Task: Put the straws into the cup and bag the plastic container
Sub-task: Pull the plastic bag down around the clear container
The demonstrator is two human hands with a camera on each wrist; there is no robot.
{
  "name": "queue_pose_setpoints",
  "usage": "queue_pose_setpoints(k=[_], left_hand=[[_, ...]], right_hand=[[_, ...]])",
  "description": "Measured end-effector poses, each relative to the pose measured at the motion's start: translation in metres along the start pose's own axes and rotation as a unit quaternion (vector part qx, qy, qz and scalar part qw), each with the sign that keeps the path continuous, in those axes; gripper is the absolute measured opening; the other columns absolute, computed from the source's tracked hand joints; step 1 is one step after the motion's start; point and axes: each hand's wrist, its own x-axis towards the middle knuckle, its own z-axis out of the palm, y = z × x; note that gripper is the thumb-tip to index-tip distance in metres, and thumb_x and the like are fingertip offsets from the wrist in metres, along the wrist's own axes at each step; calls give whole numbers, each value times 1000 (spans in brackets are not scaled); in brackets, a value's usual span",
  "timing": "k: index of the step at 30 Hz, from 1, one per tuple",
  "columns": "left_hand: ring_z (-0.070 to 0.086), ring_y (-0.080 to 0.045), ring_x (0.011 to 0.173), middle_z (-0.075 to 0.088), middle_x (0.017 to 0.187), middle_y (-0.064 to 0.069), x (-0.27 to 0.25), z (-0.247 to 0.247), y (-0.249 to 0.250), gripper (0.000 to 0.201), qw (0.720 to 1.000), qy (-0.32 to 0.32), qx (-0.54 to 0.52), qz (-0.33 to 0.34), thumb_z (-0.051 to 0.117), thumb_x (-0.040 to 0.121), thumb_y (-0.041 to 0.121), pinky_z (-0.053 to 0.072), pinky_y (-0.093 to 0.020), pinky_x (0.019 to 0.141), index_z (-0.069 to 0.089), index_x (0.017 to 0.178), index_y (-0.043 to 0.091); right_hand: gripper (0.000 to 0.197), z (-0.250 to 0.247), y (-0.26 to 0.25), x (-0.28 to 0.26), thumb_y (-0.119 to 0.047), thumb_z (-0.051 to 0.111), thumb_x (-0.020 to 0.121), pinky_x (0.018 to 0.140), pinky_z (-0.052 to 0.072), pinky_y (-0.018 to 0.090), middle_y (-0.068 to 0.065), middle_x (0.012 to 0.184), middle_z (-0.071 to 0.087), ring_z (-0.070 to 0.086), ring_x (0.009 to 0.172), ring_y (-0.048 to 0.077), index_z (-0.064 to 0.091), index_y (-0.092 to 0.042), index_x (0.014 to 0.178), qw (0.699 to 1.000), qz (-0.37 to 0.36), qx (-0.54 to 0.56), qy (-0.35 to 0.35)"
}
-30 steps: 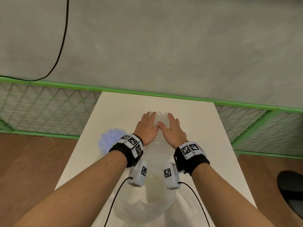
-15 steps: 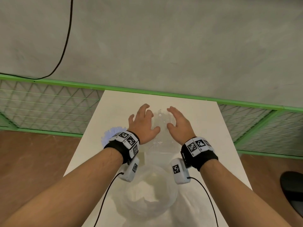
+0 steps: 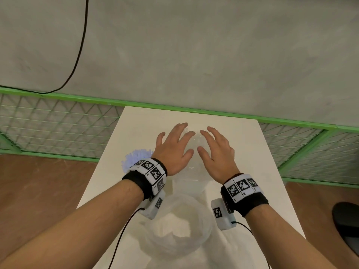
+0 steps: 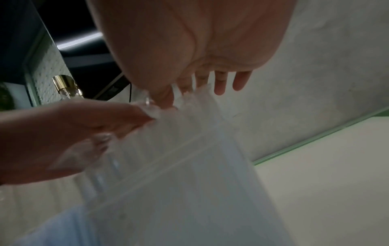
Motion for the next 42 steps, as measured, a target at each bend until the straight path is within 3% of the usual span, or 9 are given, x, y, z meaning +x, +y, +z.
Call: queue_pose_setpoints(k=[4, 9, 11, 14, 18, 27, 32, 35, 42], left_hand=[[-10, -8, 149, -12, 162, 12, 17, 10, -4, 56, 990, -124, 62, -32, 16, 103, 44, -6, -50, 119, -2, 154, 32], [-14, -10, 148, -17, 161, 14, 25, 10, -9, 63, 984, -154, 82, -44, 14, 98, 57, -8, -51, 119, -10, 152, 36], [-17, -10, 148, -21, 160, 12, 23, 4, -7, 64, 986, -144, 59, -51, 15, 98, 59, -9, -50, 119, -10, 152, 37], [-17, -9, 147, -23, 159, 10, 4, -4, -3, 61, 997, -58, 6, -50, 18, 102, 49, -9, -43, 120, -9, 153, 33], [-17, -10, 148, -22, 160, 7, -33, 5, 1, 57, 997, -56, 0, -47, 17, 104, 41, -7, -39, 121, -8, 154, 29], [-7, -9, 149, -10, 163, 7, -47, 14, 2, 54, 995, -91, 13, -37, 15, 104, 42, -4, -38, 122, 4, 155, 29], [-2, -14, 150, -1, 163, 2, -22, -2, -4, 54, 998, -20, -17, -59, 21, 104, 39, 0, -38, 122, 7, 155, 26], [-10, -13, 149, -13, 162, 5, 2, 3, -7, 55, 995, -66, 37, -64, 16, 104, 40, -4, -40, 121, -2, 155, 28], [-7, -11, 150, -9, 163, 9, 26, 14, -11, 54, 986, -139, 72, -49, 11, 103, 41, -4, -43, 121, -3, 154, 30]], right_hand=[[61, 9, -2, -22, -45, 34, 103, 117, 14, 42, -6, 164, 6, 5, 150, 13, 17, -20, 155, 998, 33, -19, -48], [65, 16, -6, -38, -53, 17, 100, 121, 4, 42, -12, 163, -6, -8, 150, 10, 6, -24, 157, 992, 28, -52, -114], [58, 7, -5, -34, -49, 26, 103, 121, 2, 45, -15, 163, -3, -9, 149, 8, 12, -29, 156, 991, 33, 4, -131], [55, -7, -2, -27, -46, 33, 101, 117, 5, 40, -16, 163, 6, -4, 150, 7, 23, -33, 153, 995, 26, 79, -58], [55, -1, -5, -14, -39, 37, 103, 113, 5, 32, -14, 163, 1, -6, 149, 8, 18, -32, 154, 999, -9, 16, -31], [58, 16, -10, 9, -44, 20, 103, 120, 3, 45, -14, 163, -5, -10, 150, 12, 4, -26, 156, 981, 5, -144, -129], [58, 10, -11, 16, -48, 26, 102, 119, 2, 47, -16, 163, -4, -10, 150, 13, 10, -31, 155, 992, 18, -102, -73], [62, 16, -10, 18, -53, 23, 100, 118, 1, 50, -14, 163, -7, -11, 150, 15, 7, -30, 156, 987, 51, -131, -77], [58, 19, -10, 24, -51, 16, 100, 116, 4, 57, -18, 163, -5, -5, 151, 19, 4, -36, 155, 974, 106, -150, -129]])
